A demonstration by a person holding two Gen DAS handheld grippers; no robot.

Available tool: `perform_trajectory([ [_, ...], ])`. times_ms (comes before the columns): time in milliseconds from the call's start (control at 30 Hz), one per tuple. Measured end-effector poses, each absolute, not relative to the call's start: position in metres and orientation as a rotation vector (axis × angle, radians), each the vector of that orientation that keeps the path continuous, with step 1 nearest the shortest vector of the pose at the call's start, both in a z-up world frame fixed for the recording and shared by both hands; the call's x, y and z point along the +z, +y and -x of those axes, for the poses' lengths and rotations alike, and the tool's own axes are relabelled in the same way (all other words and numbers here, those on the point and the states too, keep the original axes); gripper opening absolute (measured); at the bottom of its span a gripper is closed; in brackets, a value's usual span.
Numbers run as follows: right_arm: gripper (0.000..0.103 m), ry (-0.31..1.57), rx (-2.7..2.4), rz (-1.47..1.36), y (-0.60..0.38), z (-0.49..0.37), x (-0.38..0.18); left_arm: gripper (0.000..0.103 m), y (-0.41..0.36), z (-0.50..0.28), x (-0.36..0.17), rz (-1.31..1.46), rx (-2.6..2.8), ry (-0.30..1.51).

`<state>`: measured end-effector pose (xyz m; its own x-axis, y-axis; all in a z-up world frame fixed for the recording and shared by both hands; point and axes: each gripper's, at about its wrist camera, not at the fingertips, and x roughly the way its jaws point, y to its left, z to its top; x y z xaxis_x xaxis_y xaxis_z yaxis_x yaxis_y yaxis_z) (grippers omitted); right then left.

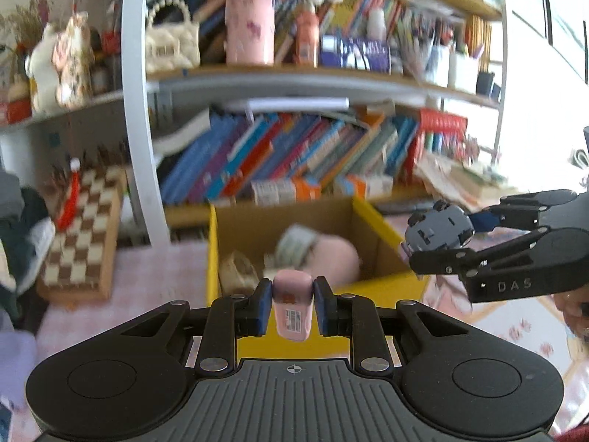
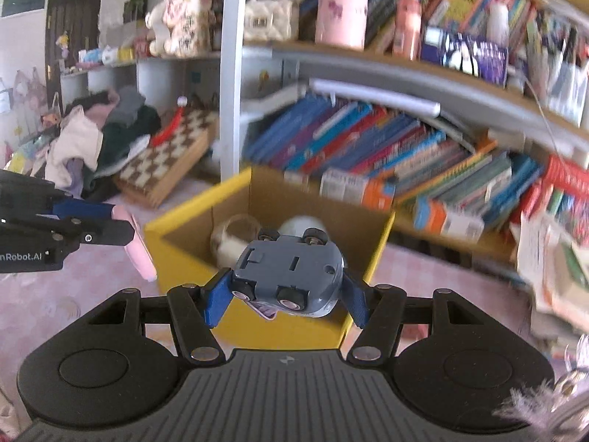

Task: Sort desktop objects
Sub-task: 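Lift and carry the toy car and pink knife over the yellow box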

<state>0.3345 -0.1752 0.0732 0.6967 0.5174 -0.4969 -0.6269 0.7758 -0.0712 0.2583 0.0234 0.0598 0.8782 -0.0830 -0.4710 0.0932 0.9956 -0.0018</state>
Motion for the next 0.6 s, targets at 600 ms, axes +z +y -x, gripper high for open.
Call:
perform_trajectory([
  [600,0.060,0.503,0.678,0.415,-0.124,-0.420,0.051,0.023,0.030,-0.348,0.047,-0.042,-0.086,0.516],
])
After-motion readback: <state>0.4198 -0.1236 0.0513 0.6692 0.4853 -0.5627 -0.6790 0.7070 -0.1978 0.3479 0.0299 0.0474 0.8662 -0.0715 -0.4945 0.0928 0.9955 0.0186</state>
